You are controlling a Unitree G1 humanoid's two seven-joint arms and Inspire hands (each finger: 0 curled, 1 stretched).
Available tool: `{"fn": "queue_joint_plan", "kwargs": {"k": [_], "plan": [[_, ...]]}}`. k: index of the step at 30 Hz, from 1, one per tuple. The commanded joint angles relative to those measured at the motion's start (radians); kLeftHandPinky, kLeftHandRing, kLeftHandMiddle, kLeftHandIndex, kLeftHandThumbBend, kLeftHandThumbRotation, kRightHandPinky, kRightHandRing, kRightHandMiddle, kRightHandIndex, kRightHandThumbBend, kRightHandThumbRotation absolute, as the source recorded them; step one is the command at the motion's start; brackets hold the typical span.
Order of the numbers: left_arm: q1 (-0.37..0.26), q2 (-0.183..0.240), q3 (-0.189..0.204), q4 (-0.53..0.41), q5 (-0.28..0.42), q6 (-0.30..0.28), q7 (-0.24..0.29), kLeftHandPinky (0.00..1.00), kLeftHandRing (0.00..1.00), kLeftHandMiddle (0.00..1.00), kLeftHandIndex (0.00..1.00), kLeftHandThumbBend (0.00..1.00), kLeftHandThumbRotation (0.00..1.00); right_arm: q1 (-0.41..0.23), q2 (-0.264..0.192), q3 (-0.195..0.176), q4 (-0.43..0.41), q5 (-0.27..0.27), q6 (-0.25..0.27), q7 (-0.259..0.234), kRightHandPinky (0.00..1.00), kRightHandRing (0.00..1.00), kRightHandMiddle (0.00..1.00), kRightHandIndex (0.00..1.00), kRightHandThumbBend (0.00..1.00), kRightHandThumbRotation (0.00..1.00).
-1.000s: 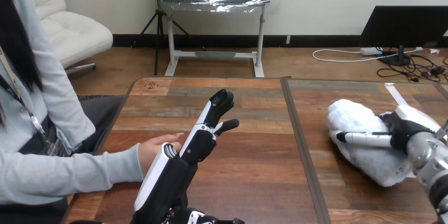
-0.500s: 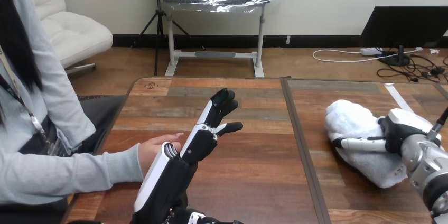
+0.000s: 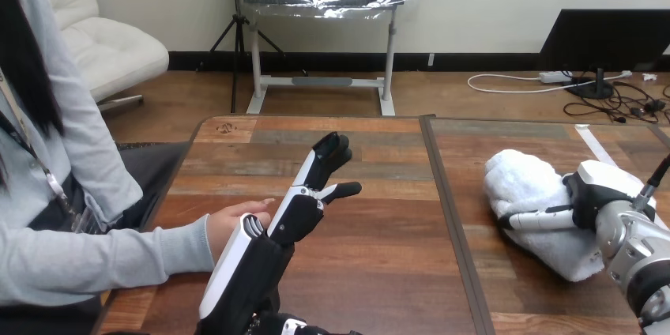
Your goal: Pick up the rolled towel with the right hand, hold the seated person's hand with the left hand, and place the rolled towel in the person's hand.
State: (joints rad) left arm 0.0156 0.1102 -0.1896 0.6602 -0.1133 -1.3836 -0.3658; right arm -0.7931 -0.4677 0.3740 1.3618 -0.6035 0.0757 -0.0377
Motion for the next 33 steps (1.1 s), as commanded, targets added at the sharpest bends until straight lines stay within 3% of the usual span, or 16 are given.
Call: {"fn": "queue_joint_plan", "kwargs": {"k": [1, 7, 12, 17, 23, 33], "plan": [[-0.013, 0.003, -0.005, -0.055, -0.008, -0.006, 0.016, 0.86, 0.98, 1.00, 1.00, 1.00, 0.63, 0.021, 0.030, 0.004, 0.012, 0.000, 0.014, -0.004, 0.42, 0.61, 0.69, 0.74, 0.91, 0.40], [-0.007, 0.016, -0.031, -0.069, -0.036, 0.013, 0.006, 0.88, 0.98, 1.00, 1.00, 1.00, 0.61, 0.029, 0.026, -0.003, 0.010, 0.010, -0.012, -0.025, 0.37, 0.56, 0.65, 0.65, 0.90, 0.16], [-0.001, 0.018, -0.033, -0.079, -0.037, 0.021, 0.009, 0.89, 0.99, 1.00, 1.00, 1.00, 0.60, 0.036, 0.025, -0.020, 0.007, 0.025, -0.035, -0.049, 0.36, 0.54, 0.63, 0.59, 0.88, 0.06], [-0.003, 0.021, -0.036, -0.077, -0.040, 0.019, 0.008, 0.89, 0.99, 1.00, 1.00, 1.00, 0.60, 0.048, 0.021, -0.044, 0.004, 0.046, -0.078, -0.082, 0.36, 0.53, 0.61, 0.54, 0.88, 0.01], [-0.005, 0.022, -0.028, -0.075, -0.029, 0.017, 0.012, 0.89, 0.98, 1.00, 1.00, 1.00, 0.62, 0.062, 0.019, -0.083, 0.000, 0.090, -0.136, -0.104, 0.43, 0.59, 0.65, 0.51, 0.86, 0.00], [-0.001, 0.027, -0.028, -0.078, -0.022, 0.022, 0.011, 0.87, 0.97, 1.00, 1.00, 1.00, 0.62, 0.087, 0.023, -0.153, -0.011, 0.168, -0.249, -0.130, 0.39, 0.49, 0.53, 0.47, 0.85, 0.00]]}}
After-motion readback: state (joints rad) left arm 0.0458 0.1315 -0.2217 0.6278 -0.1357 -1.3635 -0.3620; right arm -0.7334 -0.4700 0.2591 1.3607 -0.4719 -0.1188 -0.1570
